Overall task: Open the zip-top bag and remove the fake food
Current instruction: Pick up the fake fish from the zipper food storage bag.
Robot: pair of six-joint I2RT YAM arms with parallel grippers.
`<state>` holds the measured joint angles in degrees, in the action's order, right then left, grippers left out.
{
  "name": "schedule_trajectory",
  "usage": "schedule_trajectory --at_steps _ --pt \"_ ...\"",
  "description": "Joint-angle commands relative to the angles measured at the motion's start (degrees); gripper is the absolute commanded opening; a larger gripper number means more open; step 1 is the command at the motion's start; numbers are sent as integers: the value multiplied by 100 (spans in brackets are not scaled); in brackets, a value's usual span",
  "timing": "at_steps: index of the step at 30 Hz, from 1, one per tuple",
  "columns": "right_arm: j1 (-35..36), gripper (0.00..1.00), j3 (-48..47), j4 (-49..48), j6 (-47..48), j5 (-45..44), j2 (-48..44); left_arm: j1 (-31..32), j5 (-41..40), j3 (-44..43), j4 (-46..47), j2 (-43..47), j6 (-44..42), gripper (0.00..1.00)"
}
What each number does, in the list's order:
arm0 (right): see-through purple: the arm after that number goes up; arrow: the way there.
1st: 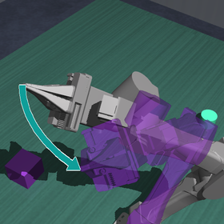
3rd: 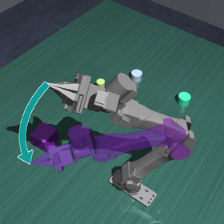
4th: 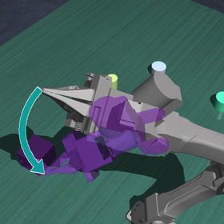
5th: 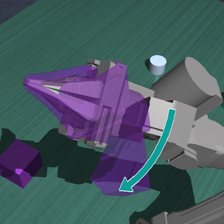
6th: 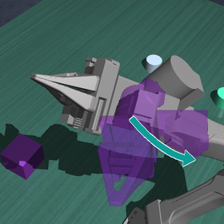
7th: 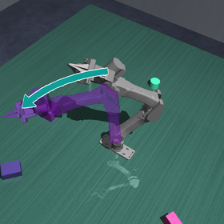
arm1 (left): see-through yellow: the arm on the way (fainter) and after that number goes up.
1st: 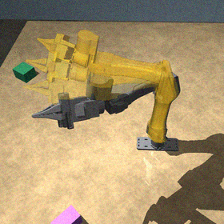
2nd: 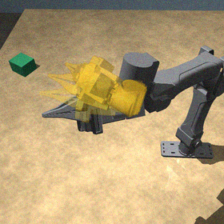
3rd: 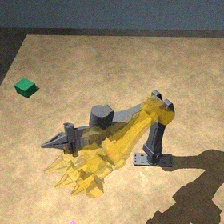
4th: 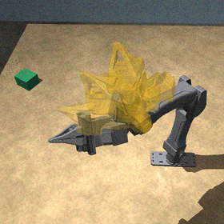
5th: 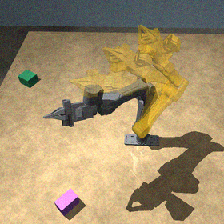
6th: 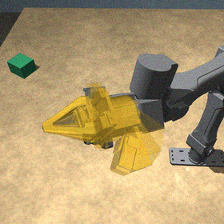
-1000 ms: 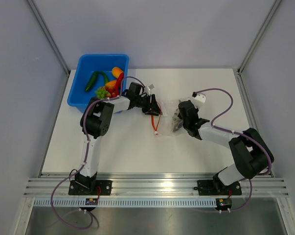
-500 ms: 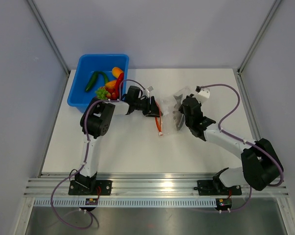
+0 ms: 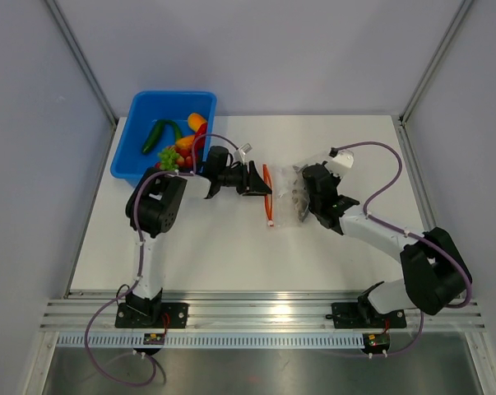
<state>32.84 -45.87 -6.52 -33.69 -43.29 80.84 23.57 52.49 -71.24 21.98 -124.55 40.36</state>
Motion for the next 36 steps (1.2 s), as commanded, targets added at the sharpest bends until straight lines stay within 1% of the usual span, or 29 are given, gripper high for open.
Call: schedule_trajectory --at_steps 1,7,9,12,15,17,22,29,34,36 --pt "29 0 -116 -33 -102 -409 55 -90 51 198 561 616 -28 48" --pt "21 0 -159 -51 -120 -330 204 -107 -151 497 790 994 -81 53" --pt "29 0 -177 -59 -138 -277 213 -81 -160 419 729 942 -98 55" --pt "38 0 -177 -86 -155 -242 231 -37 -239 199 353 757 -282 56" --pt "29 0 -186 -77 -146 -250 239 -28 -449 111 -60 652 -423 56" --pt "38 0 -186 -94 -146 -259 231 -37 -616 102 -167 651 -511 56" --pt "29 0 -177 -112 -129 -233 231 -2 -653 146 -10 529 -424 57" --pt "21 0 -177 -165 -138 -171 248 174 -617 -56 -97 335 -485 58" --pt "21 0 -212 -191 -199 -57 318 244 -503 -302 -282 151 -529 57" --pt "21 0 -212 -200 -225 -13 336 244 -477 -364 -273 107 -538 51"
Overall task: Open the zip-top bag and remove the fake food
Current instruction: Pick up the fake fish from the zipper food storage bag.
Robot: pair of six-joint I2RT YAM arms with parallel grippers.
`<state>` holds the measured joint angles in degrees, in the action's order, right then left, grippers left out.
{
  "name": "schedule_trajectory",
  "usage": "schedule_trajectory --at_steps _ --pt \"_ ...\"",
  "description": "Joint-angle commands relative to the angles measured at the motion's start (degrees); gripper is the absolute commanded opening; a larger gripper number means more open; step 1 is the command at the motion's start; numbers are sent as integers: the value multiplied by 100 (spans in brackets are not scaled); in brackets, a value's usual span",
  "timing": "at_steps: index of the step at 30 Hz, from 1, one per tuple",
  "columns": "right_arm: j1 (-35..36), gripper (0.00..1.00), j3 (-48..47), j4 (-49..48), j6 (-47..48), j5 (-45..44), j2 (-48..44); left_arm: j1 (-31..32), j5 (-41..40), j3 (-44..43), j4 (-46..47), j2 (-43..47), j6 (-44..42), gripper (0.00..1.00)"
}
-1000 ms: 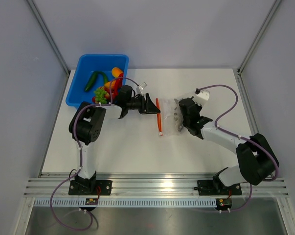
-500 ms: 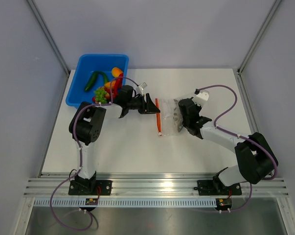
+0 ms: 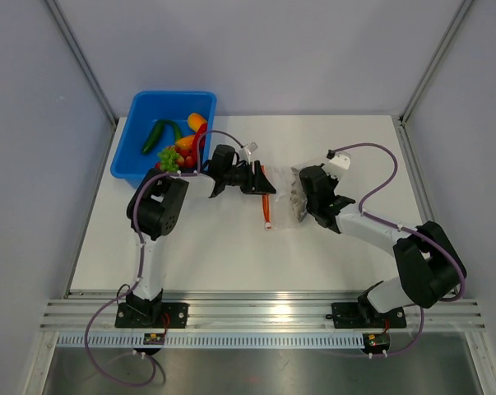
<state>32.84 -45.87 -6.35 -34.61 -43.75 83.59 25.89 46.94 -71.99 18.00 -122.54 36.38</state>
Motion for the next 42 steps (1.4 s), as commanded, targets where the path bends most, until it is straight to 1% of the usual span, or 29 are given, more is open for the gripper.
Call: schedule_trajectory --at_steps 1,3,5,6,8,10,11,12,16,23,25,26,28,35,39,42 --pt "21 0 -212 -226 -142 59 61 13 140 -307 134 -112 -140 48" --pt "21 0 -203 -235 -169 59 61 13 201 -351 186 -165 -123 43" --pt "21 0 -203 -226 -178 94 69 13 412 -316 431 -182 35 42" --pt "29 0 -195 -209 -178 103 43 13 465 -273 615 -174 79 33" --pt "29 0 -160 -200 -195 147 8 13 605 -263 774 -174 132 24" --pt "29 0 -116 -218 -204 156 -53 13 755 -290 828 -183 185 9" --pt "29 0 -107 -191 -213 130 -71 -5 782 -290 863 -165 194 3" --pt "29 0 -115 -148 -213 60 -106 -14 808 -229 889 -130 185 0" --pt "-5 0 -142 160 -222 -230 -220 -180 764 113 1302 133 351 0" --pt "-365 0 -151 388 7 -257 -545 -453 1107 474 2197 678 975 0" --pt "-497 0 -107 433 7 -117 -589 -523 1230 545 2374 810 1255 0" --pt "-672 0 -81 441 24 -12 -590 -602 1265 580 2592 837 1344 0" --pt "-814 0 -10 415 24 199 -564 -681 1335 633 2717 872 1459 0" --pt "-885 0 -264 608 191 261 -607 -822 1458 581 3209 548 1951 0" --pt "-797 0 -563 977 279 323 -739 -822 1459 545 3227 451 1943 0" --pt "-595 0 -748 1136 367 236 -879 -822 1397 528 3140 389 1829 0"
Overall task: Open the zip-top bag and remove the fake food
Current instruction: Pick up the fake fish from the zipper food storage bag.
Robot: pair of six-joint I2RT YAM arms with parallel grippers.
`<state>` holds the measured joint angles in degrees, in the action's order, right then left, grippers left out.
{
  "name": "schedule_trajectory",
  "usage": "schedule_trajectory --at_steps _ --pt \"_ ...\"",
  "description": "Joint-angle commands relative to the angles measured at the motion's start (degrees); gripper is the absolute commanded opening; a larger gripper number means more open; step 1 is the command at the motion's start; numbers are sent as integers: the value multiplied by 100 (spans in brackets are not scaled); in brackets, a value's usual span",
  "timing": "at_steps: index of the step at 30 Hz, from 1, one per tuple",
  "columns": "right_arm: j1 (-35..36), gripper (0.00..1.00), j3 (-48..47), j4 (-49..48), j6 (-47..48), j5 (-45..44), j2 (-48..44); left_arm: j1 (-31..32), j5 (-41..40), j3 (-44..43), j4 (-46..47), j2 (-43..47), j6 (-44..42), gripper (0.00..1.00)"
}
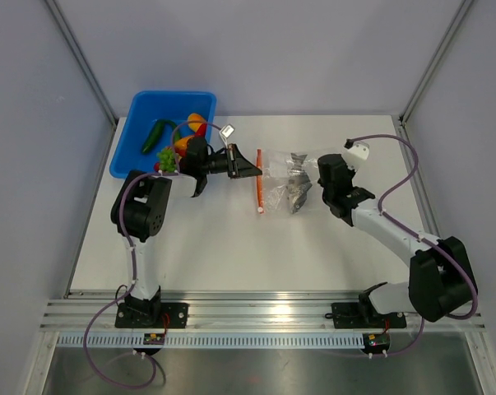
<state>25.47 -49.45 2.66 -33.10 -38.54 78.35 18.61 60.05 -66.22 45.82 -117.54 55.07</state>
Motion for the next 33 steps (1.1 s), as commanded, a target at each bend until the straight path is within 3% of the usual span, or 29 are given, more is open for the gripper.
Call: schedule_trajectory --at_steps 1,8,16,19,26,33 --pt "220 0 -416 262 234 -320 -381 -95 68 -58 305 -146 -110 0" --pt "669 0 -618 306 313 -347 -574 -95 24 -234 112 -480 -233 0" --pt "713 0 -144 -195 489 -215 -978 -95 7 -251 6 -490 -339 0" --pt "713 0 23 -328 506 -539 -1146 -95 33 -234 14 -393 -347 0" --pt "547 0 252 42 304 -1076 -673 54 -275 -155 -1040 196 -1358 0" --pt "-104 0 305 -63 234 -531 31 362 -433 -313 -1462 389 -1437 0"
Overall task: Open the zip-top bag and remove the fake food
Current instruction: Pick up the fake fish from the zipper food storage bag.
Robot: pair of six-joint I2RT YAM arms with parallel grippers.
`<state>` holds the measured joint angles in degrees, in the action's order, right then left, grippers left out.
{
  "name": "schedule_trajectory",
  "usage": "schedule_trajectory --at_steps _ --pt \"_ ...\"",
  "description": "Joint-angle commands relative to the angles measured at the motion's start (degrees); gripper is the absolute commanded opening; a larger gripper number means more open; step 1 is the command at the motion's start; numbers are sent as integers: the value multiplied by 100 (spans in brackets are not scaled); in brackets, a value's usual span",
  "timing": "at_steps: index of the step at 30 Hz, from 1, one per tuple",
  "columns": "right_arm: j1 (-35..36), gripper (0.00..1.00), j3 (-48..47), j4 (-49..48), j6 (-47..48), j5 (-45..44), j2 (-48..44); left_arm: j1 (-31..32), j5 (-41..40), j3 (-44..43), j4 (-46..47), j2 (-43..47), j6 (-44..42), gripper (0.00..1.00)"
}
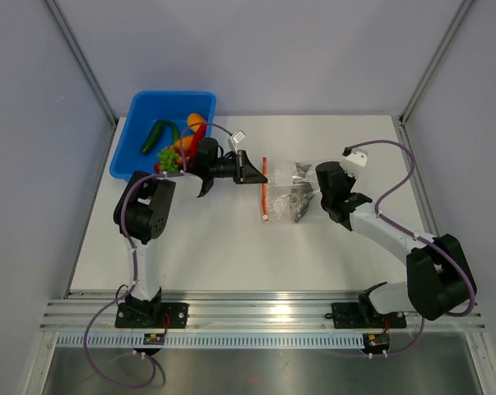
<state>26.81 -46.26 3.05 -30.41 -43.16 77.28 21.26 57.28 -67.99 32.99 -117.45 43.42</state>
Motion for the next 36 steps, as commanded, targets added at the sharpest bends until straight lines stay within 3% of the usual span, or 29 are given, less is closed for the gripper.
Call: schedule_trajectory --at_steps 1,4,8,12,21,27,31,33,35,36 --pt "-263 0 -32 -94 -26 -87 208 142 -181 -153 -257 398 -307 0" --pt "-369 0 -94 -76 -8 -9 262 195 -217 -189 -451 477 -404 0" --pt "-422 41 -234 55 44 246 376 256 -261 -268 -697 495 -545 0" --pt "-422 56 -270 161 97 334 236 291 -278 -329 -785 433 -598 0" --pt "-281 60 -15 -182 448 1231 -397 291 -261 -400 -926 398 -659 0" --pt "-281 61 -506 -235 783 1933 138 291 -243 -435 -961 389 -677 0" --pt "-264 66 -884 161 309 2258 420 291 -287 -426 -1005 389 -747 0" --pt "-255 75 -859 109 -209 2609 368 291 -296 -426 -997 389 -765 0" --pt "-203 91 -858 143 -796 2690 314 291 -305 -417 -997 389 -782 0" --pt "-176 93 -884 213 -1017 2629 314 291 -313 -417 -997 381 -791 0"
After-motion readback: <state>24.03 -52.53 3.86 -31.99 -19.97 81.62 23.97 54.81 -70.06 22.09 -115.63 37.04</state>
